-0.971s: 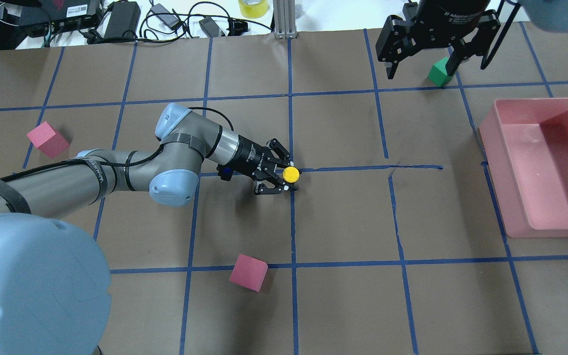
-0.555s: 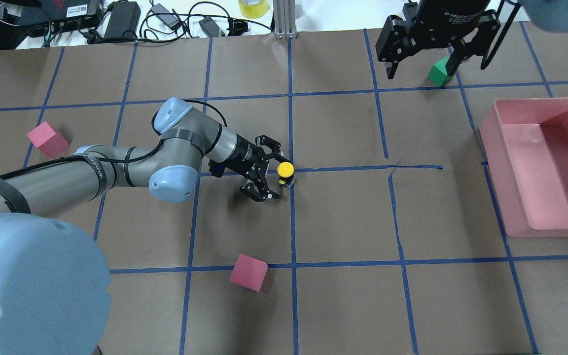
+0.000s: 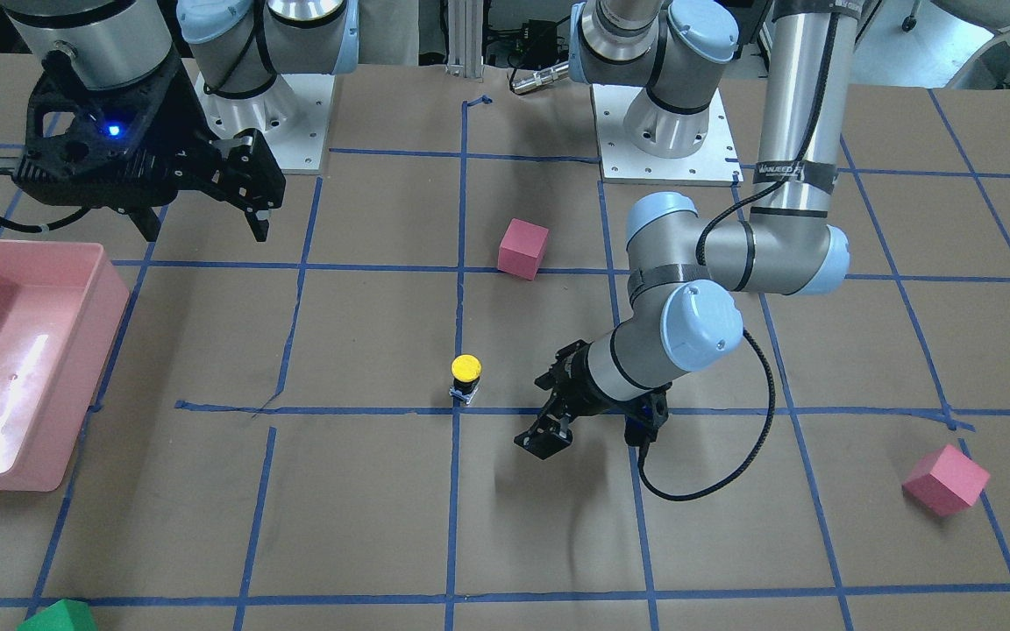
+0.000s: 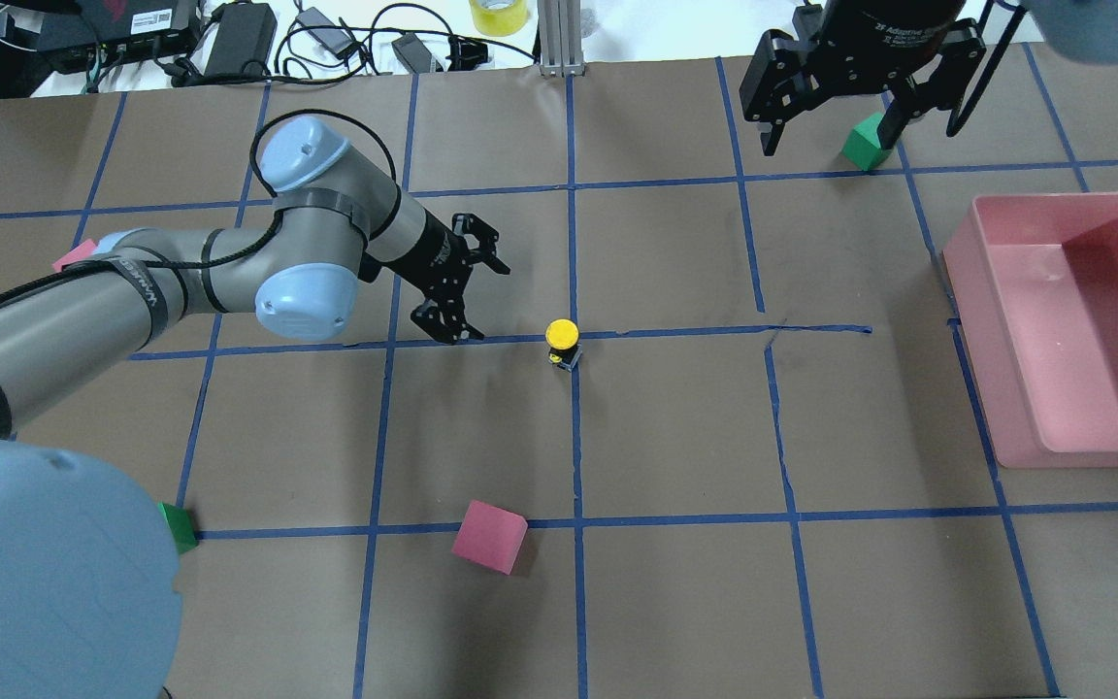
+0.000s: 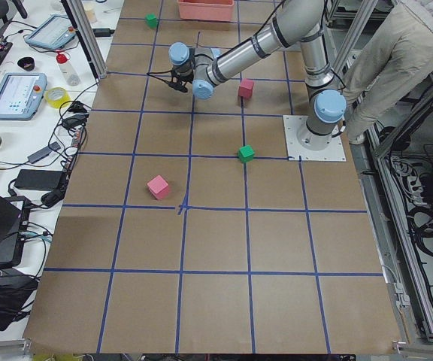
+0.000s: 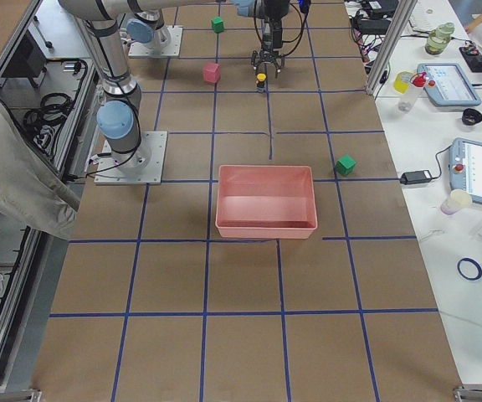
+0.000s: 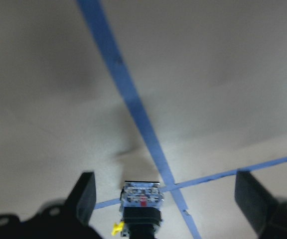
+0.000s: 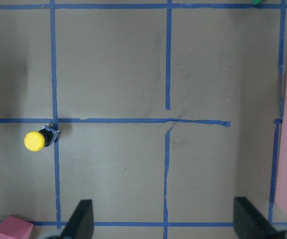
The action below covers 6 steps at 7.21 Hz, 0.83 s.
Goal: Align button upright
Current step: 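Open the left gripper and withdraw it from the upright switch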
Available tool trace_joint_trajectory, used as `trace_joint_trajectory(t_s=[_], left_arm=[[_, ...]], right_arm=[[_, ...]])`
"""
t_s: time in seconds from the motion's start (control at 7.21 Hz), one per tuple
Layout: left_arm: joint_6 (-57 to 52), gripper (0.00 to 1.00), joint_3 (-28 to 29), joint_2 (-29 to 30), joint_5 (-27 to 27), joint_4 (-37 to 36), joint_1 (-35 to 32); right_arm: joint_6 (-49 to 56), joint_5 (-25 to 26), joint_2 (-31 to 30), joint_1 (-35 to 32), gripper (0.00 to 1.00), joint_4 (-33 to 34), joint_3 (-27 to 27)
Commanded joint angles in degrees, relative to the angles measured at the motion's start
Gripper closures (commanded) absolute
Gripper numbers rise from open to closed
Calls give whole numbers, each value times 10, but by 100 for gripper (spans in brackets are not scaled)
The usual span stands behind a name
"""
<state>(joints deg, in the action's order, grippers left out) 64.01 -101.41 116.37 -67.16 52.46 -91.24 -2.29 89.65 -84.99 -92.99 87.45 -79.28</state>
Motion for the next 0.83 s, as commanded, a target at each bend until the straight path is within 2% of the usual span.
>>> trace_joint_trajectory(t_s=[0.0, 0.14, 0.28, 0.55, 0.69], left_arm=[[-244, 0, 53, -47, -163, 114, 26], [-393, 0, 73, -77, -229, 163, 27], [-474, 0, 94, -106, -289, 218, 30], [-506, 0, 146, -166, -289, 322, 34], [-527, 0, 170, -193, -258, 360, 33]], right_arm=[[0, 0, 0, 0, 0, 0, 0], [1, 0, 0, 0, 0, 0, 0], [3, 0, 0, 0, 0, 0, 0], [4, 0, 0, 0, 0, 0, 0], [6, 1, -1, 0, 0, -1, 0]])
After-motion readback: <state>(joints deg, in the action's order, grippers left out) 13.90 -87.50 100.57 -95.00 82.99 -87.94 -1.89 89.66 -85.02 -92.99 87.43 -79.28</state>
